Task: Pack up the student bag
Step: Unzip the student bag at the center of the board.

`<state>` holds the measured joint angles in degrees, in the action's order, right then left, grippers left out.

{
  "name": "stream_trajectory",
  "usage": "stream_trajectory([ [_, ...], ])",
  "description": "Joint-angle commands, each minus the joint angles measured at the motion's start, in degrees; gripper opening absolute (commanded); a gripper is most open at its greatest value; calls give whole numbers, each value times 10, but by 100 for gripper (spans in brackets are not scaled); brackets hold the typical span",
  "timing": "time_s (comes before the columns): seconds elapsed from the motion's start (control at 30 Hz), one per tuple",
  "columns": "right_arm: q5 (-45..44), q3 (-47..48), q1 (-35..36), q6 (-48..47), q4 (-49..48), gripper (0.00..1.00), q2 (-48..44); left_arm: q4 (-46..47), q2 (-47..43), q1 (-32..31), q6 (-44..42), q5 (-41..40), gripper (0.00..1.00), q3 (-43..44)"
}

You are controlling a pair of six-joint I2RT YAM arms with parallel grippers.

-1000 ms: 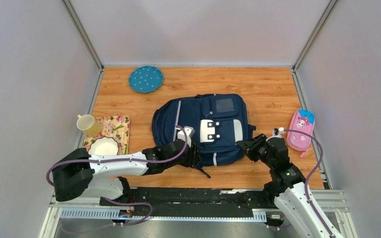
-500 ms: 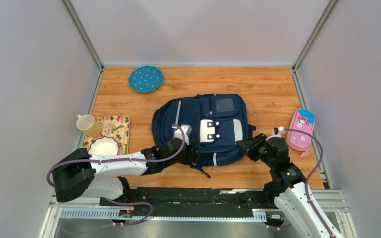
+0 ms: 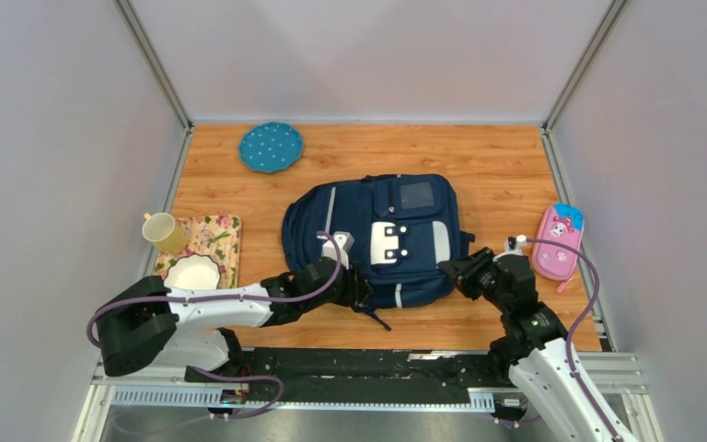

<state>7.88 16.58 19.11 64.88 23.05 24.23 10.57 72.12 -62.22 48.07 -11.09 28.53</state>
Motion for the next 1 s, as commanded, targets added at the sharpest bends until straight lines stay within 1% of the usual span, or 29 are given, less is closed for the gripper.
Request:
stream_trajectory([
  [0.0,40,28,8,-11,-30,28,-1,45,-14,3,-5,5,41,-6],
  [0.07,41,27,8,-10,-31,28,-1,61,-14,5,-2,10,41,-14],
  [0.1,41,27,9,-11,-33,28,0,73,-13,9,5,13,37,-21],
  [0.13,42,27,8,-10,-32,28,0,81,-12,11,8,17,29,-25],
  [0.2,42,27,9,-11,-33,29,0,118,-12,17,17,31,25,-44],
  [0.27,43,26,9,-12,-33,29,0,151,-13,22,26,39,17,-57],
  [0.3,43,26,9,-12,-33,29,1,157,-13,24,32,42,14,-66],
  [0.33,45,25,8,-12,-33,29,2,161,-15,24,33,43,8,-69],
  [0.43,44,25,8,-12,-33,29,1,173,-25,24,34,43,0,-80],
  [0.53,43,25,9,-13,-31,29,1,147,-44,22,10,44,0,-72],
  [0.57,41,27,9,-15,-28,29,1,96,-52,19,-9,39,0,-48],
  [0.63,31,34,9,-27,-17,30,1,40,-57,15,-33,16,0,-21],
  [0.67,28,35,9,-29,-11,30,1,-4,-58,11,-57,9,0,4],
  [0.77,28,37,9,-29,-16,31,3,-61,-56,10,-87,-10,0,30],
  [0.97,32,38,8,-27,-18,31,9,-127,-20,10,-126,-10,0,69],
])
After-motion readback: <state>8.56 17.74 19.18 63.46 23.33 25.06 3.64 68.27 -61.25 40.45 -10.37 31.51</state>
